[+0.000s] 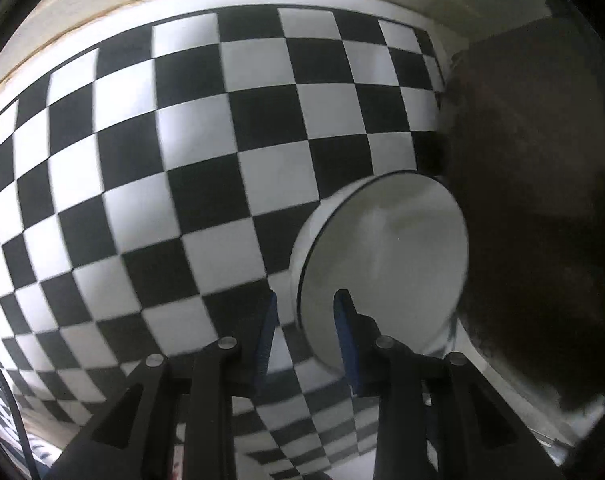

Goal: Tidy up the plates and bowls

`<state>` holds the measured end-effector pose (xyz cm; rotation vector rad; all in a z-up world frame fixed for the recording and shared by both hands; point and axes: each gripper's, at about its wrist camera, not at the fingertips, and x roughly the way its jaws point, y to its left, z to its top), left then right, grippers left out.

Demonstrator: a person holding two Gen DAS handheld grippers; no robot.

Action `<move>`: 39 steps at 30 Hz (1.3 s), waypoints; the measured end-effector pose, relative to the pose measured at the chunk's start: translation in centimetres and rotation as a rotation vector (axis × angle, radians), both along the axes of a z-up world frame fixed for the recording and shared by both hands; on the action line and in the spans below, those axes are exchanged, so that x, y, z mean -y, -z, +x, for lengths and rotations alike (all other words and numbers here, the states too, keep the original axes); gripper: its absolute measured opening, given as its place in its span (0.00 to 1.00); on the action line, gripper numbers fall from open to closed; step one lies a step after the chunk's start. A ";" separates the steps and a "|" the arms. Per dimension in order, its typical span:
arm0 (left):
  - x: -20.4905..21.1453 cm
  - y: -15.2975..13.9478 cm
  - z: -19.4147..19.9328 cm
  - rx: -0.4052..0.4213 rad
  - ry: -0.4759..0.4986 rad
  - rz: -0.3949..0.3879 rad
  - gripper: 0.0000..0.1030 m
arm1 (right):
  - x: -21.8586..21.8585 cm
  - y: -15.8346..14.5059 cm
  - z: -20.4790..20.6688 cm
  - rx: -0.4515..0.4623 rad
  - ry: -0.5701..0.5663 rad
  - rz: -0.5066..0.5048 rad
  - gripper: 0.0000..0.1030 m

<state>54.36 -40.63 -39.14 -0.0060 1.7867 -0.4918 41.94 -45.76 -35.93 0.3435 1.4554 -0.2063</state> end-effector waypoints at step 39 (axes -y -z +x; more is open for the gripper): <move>-15.2 -0.6 1.5 0.069 -0.124 0.060 0.12 | -5.1 8.0 15.2 -0.186 -0.196 0.211 0.08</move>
